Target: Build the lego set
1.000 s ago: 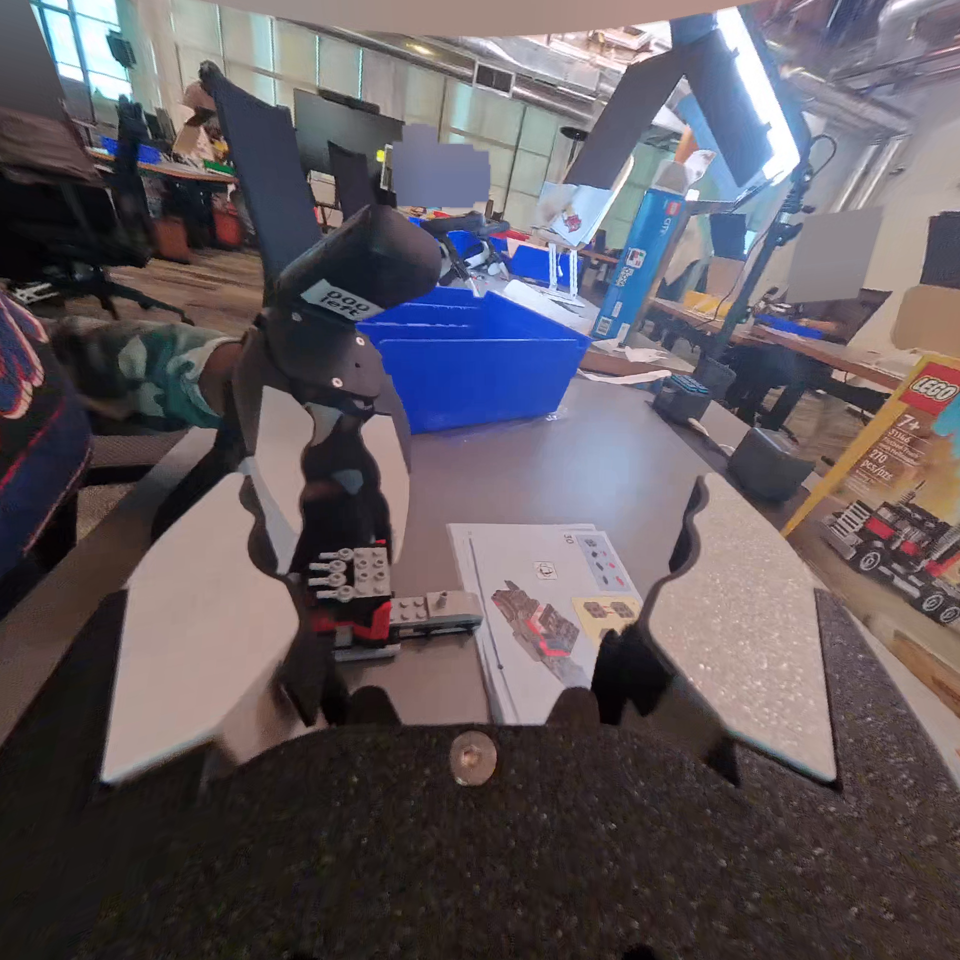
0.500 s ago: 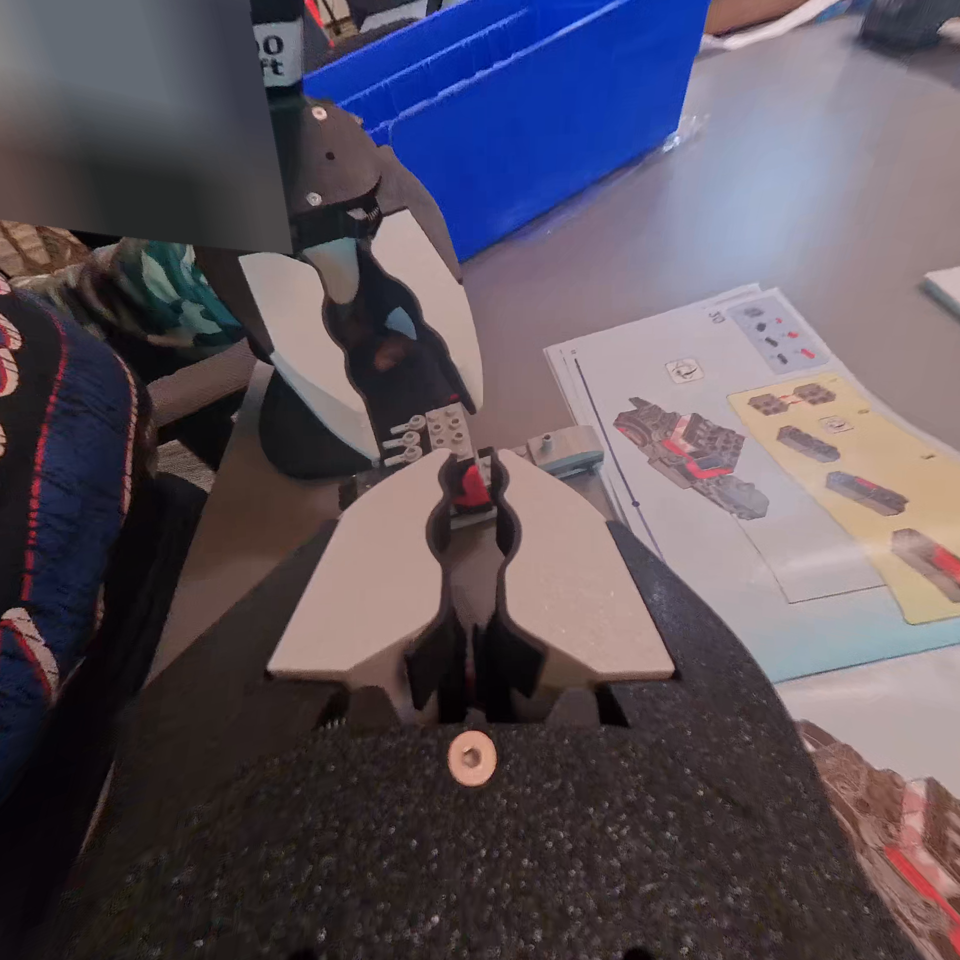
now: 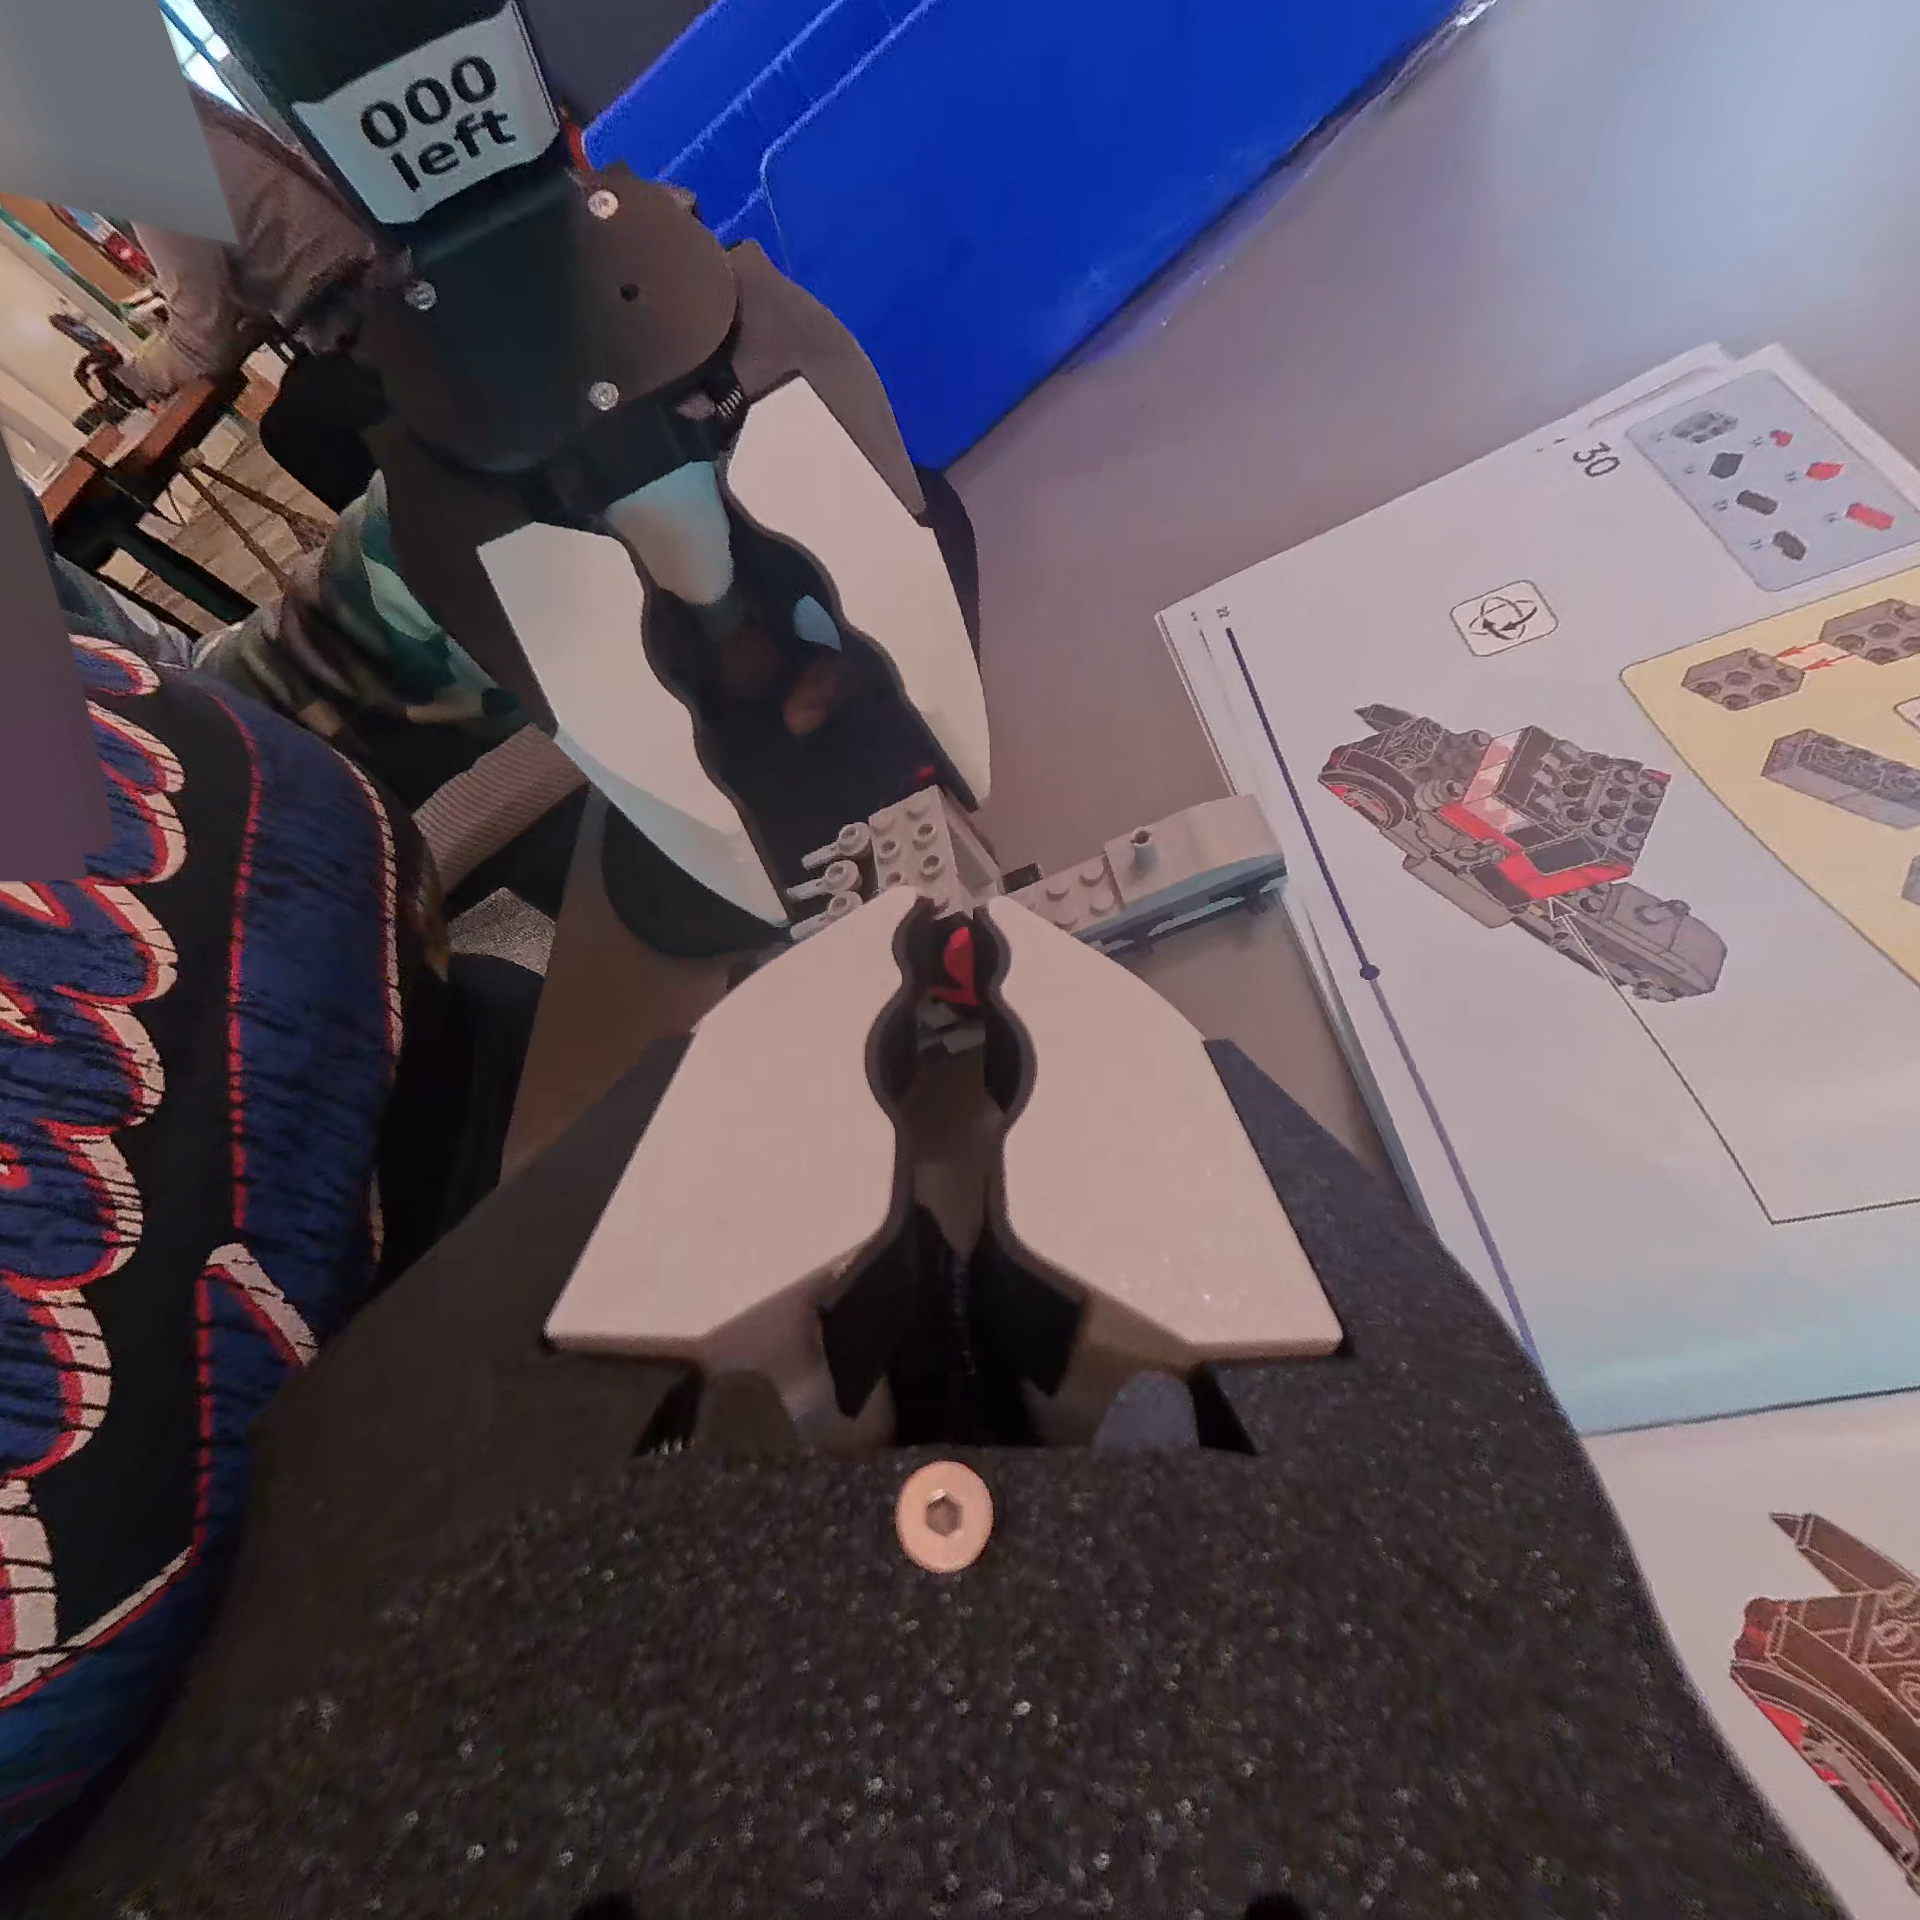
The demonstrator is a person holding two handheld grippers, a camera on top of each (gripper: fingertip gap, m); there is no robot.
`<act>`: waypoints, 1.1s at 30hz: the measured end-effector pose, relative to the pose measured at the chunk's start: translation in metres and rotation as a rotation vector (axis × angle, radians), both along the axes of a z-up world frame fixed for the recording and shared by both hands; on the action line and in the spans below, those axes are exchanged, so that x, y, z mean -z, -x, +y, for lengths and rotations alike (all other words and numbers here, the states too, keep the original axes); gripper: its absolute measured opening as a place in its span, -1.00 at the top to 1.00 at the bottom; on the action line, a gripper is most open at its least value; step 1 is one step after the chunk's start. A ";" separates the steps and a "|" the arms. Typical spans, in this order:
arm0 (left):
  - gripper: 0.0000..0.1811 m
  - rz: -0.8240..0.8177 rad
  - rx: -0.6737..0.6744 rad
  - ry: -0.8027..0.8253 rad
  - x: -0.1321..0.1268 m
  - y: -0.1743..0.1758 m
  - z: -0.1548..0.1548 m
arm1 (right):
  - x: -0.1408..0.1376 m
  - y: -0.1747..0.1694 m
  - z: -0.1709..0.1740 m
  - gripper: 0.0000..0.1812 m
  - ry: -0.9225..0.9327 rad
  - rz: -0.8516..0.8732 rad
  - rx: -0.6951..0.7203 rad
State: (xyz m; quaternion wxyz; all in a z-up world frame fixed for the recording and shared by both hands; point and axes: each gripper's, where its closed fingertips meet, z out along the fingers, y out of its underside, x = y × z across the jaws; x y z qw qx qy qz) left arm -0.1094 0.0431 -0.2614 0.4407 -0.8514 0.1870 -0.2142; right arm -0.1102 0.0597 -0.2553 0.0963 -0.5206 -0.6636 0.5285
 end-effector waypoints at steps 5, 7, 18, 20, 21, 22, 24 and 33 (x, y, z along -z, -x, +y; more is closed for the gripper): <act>0.54 -0.003 0.001 -0.001 0.000 0.000 0.000 | 0.001 0.000 0.000 0.90 -0.038 -0.027 0.007; 0.54 -0.003 0.001 0.000 0.000 0.000 0.000 | 0.001 0.000 0.000 0.90 -0.062 -0.011 0.006; 0.38 0.042 0.019 -0.023 -0.013 0.009 -0.020 | -0.003 -0.037 -0.004 0.12 -0.384 0.155 -0.062; 0.33 0.134 0.041 0.019 -0.003 0.009 -0.024 | 0.009 -0.039 -0.015 0.14 -0.385 0.100 -0.086; 0.33 0.164 0.056 0.020 -0.001 0.008 -0.023 | 0.011 -0.038 -0.020 0.16 -0.384 0.101 -0.099; 0.33 0.188 0.066 0.009 0.000 0.007 -0.020 | 0.012 -0.034 -0.021 0.18 -0.393 0.104 -0.086; 0.34 0.221 0.067 0.002 0.003 0.007 -0.014 | 0.015 -0.027 -0.014 0.21 -0.394 0.070 -0.018; 0.47 0.194 0.006 0.048 0.009 -0.010 0.002 | 0.021 -0.061 -0.016 0.14 -0.503 -0.050 0.124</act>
